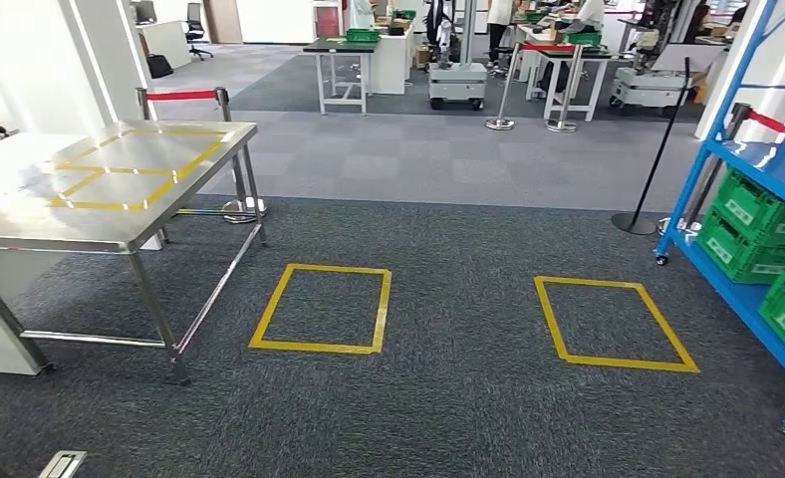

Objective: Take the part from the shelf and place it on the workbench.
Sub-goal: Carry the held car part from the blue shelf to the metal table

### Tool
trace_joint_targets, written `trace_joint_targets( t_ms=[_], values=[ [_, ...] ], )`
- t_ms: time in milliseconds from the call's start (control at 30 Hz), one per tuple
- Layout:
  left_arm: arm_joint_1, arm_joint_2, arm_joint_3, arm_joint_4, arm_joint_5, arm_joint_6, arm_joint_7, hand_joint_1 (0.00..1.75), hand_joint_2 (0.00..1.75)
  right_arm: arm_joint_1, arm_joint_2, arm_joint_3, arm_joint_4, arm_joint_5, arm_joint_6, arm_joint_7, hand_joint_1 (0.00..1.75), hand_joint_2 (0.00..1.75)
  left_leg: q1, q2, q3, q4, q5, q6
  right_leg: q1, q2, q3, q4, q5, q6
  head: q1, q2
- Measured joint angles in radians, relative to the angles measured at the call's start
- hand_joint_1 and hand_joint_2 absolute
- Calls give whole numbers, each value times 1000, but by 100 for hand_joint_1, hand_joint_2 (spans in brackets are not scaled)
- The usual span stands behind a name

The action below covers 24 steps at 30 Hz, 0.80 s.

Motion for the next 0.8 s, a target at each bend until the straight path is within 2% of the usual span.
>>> trace_joint_targets(
  t_ms=[33, 67, 133, 167, 200, 267, 300, 333, 367, 400, 433, 467, 533, 567, 633, 667, 733, 767, 800],
  values=[
    [0, -1, 0, -2, 0, 0, 0, 175, 175, 0, -2, 2, 0, 0, 0, 0, 0, 0, 0, -12, -3, 1, 1, -5, 0, 14, 18, -41, 11, -2, 0, 0],
    [0, -2, 0, -3, 1, 0, 0, 175, 175, 0, -3, 3, 0, 0, 0, 0, 0, 0, 1, -22, -6, 0, 3, -12, 2, 22, 24, -58, 11, -3, 1, 0],
    [4, -1, 0, -4, 1, 2, -2, 175, 175, -2, -4, 7, 0, 3, 1, 0, 0, 0, 4, -40, -14, -6, 8, -26, 2, 1, 28, -65, 16, -10, 1, 0],
    [6, 2, 0, -4, 0, 4, -5, 175, 175, -4, -4, 8, 0, 7, 1, 0, 0, 0, 3, -28, -18, -2, 5, -32, 1, -10, 31, -70, 20, -17, 0, 0],
    [8, 5, 0, -4, 0, 5, -8, 175, 175, -6, -4, 11, 0, 14, 1, 0, 0, 0, 1, -4, -29, 16, -7, -36, 0, -22, 34, -76, 23, -25, -2, 0],
    [10, 19, 0, -5, -3, 1, -29, 175, 175, -8, -4, 18, 0, 31, 5, 0, 0, 0, 0, 64, -74, 114, -61, -41, 2, -48, 37, -82, 25, -36, -7, 0],
    [11, 29, 0, -9, -4, -3, -42, 175, 175, -7, -4, 22, 0, 35, 7, 0, 0, 0, 1, 84, -105, 178, -91, -44, 3, -62, 37, -81, 24, -39, -9, 0],
    [15, 39, 0, -17, -7, -6, -53, 175, 175, -5, -4, 24, 0, 33, 9, 0, 0, 0, 3, 94, -132, 232, -111, -48, 5, -77, 38, -81, 22, -40, -9, 0],
    [19, 48, 0, -29, -10, -4, -59, 175, 175, -3, -4, 26, 0, 25, 10, 0, 0, 0, 6, 98, -145, 259, -114, -51, 5, -92, 38, -81, 21, -40, -10, 0],
    [24, 55, 1, -44, -16, 0, -55, 175, 175, 1, -4, 25, 0, 14, 9, 0, 0, 0, 8, 102, -138, 248, -98, -53, 5, -106, 40, -80, 18, -39, -12, 0],
    [28, 59, 0, -59, -21, 6, -45, 175, 175, 6, -3, 24, 0, 2, 6, 0, 0, 0, 10, 111, -113, 201, -68, -55, 4, -122, 43, -80, 15, -37, -13, 0],
    [28, 62, -2, -69, -26, 10, -30, 175, 175, 11, -1, 21, 0, -10, 0, 0, 0, 0, 12, 131, -76, 131, -38, -57, 5, -136, 47, -78, 10, -32, -14, 0],
    [17, 58, -12, -74, -29, 6, 14, 175, 175, 22, 4, 8, 0, -42, -17, 0, 0, 0, 8, 163, -18, 23, -1, -48, 9, -160, 52, -72, 1, -21, -15, 0],
    [7, 55, -18, -69, -28, 0, 37, 175, 175, 26, 9, -2, 0, -59, -26, 0, 0, 0, 5, 168, -9, 4, 1, -40, 11, -170, 53, -70, -2, -15, -14, 0],
    [-17, 46, -30, -51, -24, -9, 73, 175, 175, 30, 19, -22, 1, -88, -43, 0, 0, 0, 1, 148, -12, 4, 1, -24, 11, -187, 56, -71, -4, -6, -11, 0],
    [-29, 40, -33, -41, -23, -11, 85, 175, 175, 30, 24, -32, 0, -98, -49, 0, 0, 0, 2, 139, -13, 3, 3, -18, 8, -177, 56, -67, -8, 0, -10, 0],
    [-51, 27, -35, -26, -22, -11, 99, 175, 175, 31, 32, -48, 0, -109, -56, -1, 0, 0, 6, 119, -12, -1, 7, -5, 2, -120, 34, -14, -42, 9, -7, 0],
    [-62, 20, -35, -21, -21, -10, 103, 175, 175, 34, 35, -54, 1, -111, -57, -1, 0, 0, 7, 108, -12, -2, 9, -1, 0, -85, 7, 41, -70, 12, -5, 0],
    [-72, 16, -36, -18, -20, -9, 104, 175, 175, 38, 37, -59, 1, -110, -57, -1, 0, 0, 7, 96, -13, -2, 10, 3, 0, -65, -27, 109, -100, 13, -2, 0]
  ],
)
